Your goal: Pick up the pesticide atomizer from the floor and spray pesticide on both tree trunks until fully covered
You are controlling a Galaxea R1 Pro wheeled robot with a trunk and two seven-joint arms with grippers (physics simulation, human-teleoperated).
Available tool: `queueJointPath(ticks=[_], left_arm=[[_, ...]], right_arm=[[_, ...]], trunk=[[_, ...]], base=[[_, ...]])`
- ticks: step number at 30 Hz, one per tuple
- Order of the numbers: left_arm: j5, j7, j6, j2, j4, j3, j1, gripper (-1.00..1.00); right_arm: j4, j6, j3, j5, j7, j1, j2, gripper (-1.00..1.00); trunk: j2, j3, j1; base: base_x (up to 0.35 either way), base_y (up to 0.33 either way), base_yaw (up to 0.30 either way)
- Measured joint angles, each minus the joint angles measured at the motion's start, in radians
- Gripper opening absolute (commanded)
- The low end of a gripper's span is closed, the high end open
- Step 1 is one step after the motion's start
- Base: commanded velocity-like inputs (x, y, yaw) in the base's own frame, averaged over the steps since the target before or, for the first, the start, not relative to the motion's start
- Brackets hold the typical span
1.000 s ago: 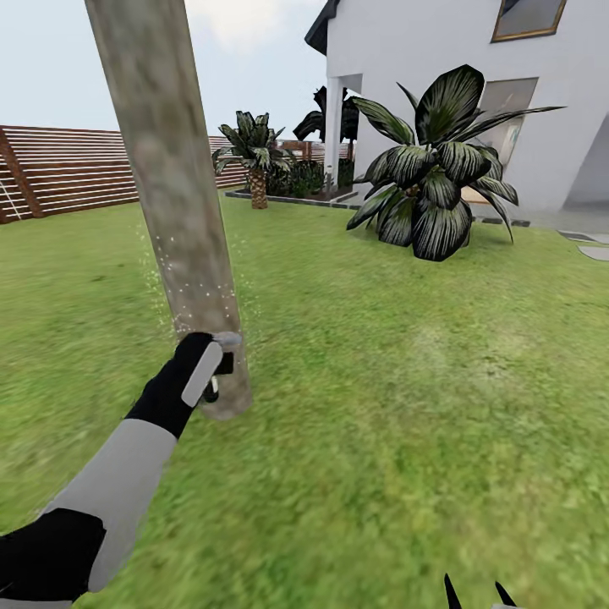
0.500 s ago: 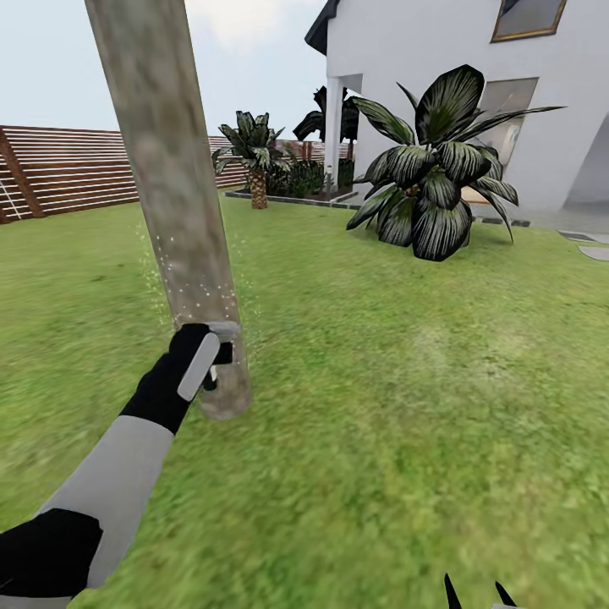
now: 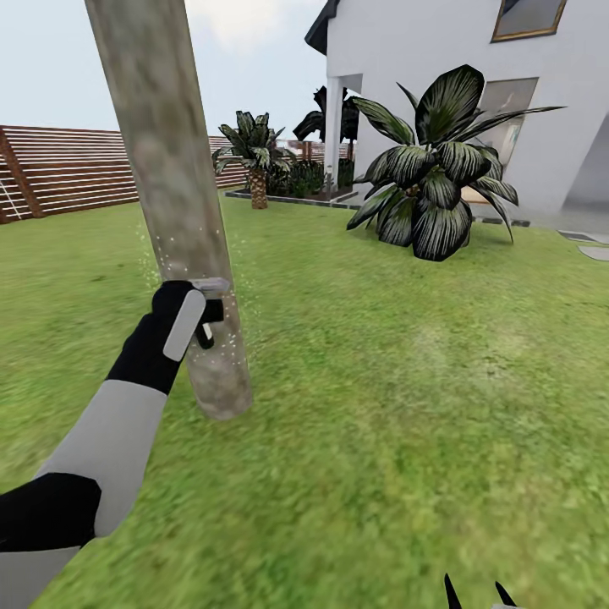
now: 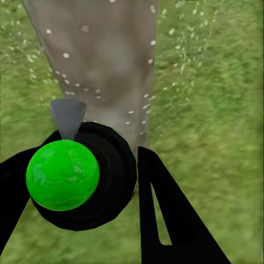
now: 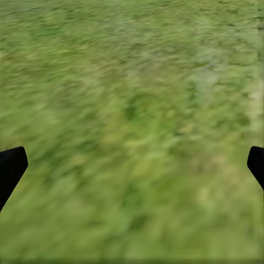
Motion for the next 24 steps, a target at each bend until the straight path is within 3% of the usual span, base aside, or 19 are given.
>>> queueJointPath(ticks=[6, 8, 10, 12, 18, 24], left_arm=[[-0.005, 0.000, 0.000, 0.001, -0.003, -0.009, 0.020, -1.00], [-0.003, 0.000, 0.000, 0.003, -0.008, -0.021, 0.057, -1.00], [0.003, -0.002, -0.003, 0.008, -0.012, -0.046, 0.148, -1.00], [-0.004, -0.003, -0.007, 0.013, -0.013, -0.056, 0.202, -1.00], [-0.009, -0.005, -0.014, 0.063, -0.004, -0.058, 0.304, -1.00], [-0.007, -0.014, -0.041, 0.092, 0.014, -0.064, 0.395, -1.00]], right_arm=[[0.000, 0.000, 0.000, 0.000, 0.000, 0.000, 0.000, 1.00], [0.000, 0.000, 0.000, 0.000, 0.000, 0.000, 0.000, 1.00], [0.000, 0.000, 0.000, 0.001, 0.000, 0.000, 0.000, 1.00], [0.000, 0.000, 0.000, 0.001, 0.000, 0.000, 0.000, 1.00], [0.000, 0.000, 0.000, 0.000, 0.000, 0.000, 0.000, 1.00], [0.000, 0.000, 0.000, 0.000, 0.000, 0.000, -0.001, 1.00]], trunk=[[0.000, 0.000, 0.000], [0.000, 0.000, 0.000], [0.000, 0.000, 0.000], [0.000, 0.000, 0.000], [0.000, 0.000, 0.000], [0.000, 0.000, 0.000]], base=[[0.000, 0.000, 0.000], [-0.016, 0.000, 0.000], [-0.227, 0.002, 0.000], [-0.304, 0.068, 0.000], [-0.285, 0.198, 0.000], [-0.279, 0.217, 0.000]])
